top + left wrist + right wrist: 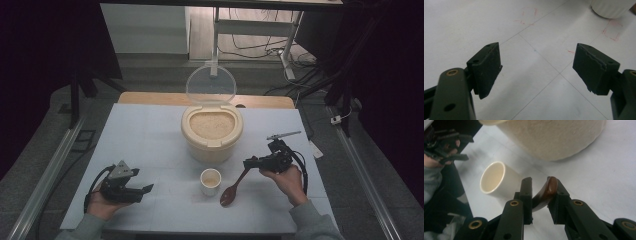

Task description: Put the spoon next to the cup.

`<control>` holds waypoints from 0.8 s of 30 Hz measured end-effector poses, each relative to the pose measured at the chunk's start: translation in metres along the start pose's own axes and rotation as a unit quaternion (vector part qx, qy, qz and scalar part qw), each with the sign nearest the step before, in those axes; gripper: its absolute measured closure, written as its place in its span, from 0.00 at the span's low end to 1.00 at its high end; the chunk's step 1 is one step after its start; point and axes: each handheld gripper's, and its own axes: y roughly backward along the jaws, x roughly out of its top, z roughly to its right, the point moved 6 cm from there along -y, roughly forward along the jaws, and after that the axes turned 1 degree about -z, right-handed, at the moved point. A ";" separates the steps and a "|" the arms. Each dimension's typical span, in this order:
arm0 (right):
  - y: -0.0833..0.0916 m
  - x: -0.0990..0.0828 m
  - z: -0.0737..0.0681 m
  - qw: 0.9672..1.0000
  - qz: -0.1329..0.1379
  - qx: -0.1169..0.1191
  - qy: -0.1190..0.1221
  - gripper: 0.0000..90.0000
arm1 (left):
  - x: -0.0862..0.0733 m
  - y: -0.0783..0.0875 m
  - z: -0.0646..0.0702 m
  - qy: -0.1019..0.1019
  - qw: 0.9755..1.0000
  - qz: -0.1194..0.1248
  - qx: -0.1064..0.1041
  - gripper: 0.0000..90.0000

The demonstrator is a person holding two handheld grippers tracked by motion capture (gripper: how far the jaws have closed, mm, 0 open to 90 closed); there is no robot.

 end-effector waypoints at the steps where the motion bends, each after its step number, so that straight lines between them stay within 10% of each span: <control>1: -0.002 0.000 0.001 1.000 0.005 -0.002 -0.002 0.83 | 0.000 0.000 0.000 0.000 1.000 0.000 0.000 0.25; 24: -0.027 -0.009 0.034 0.997 0.045 -0.040 -0.043 0.74 | 0.000 0.000 0.000 -0.001 1.000 -0.001 0.000 0.24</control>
